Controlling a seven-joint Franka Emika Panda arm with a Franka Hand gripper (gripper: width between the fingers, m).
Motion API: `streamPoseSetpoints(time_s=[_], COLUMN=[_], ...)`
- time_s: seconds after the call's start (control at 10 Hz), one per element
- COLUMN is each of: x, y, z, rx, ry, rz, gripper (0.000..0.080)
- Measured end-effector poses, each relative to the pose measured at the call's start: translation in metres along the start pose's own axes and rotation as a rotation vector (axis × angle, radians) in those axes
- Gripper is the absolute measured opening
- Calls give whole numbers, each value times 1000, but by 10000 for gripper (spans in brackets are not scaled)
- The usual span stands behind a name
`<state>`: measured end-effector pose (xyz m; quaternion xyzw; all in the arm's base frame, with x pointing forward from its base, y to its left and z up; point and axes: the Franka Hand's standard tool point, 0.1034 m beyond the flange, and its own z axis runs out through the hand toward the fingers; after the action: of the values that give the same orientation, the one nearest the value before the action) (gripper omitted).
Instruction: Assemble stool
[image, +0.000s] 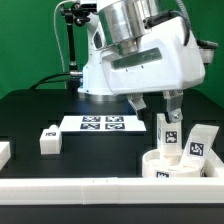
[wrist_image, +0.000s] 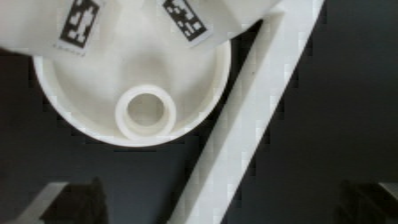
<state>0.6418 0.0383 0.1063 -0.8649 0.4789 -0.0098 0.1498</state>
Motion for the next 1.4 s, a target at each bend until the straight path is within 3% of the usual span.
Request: streamPoseSetpoints(time_s=[0.2, 0.3, 0.4, 1.0, 1.2, 1.4], x=[-3, -3, -1, 4, 15, 47], y=[17, 22, 28, 37, 73, 103], z=[5, 7, 11, 15, 22, 7], rx=[-128, -165, -181, -179, -213, -236], ry=[-38, -38, -40, -55, -49, -31], rz=[-272, -382, -504, -846, -860, -849], gripper=[649, 649, 649, 649, 649, 649])
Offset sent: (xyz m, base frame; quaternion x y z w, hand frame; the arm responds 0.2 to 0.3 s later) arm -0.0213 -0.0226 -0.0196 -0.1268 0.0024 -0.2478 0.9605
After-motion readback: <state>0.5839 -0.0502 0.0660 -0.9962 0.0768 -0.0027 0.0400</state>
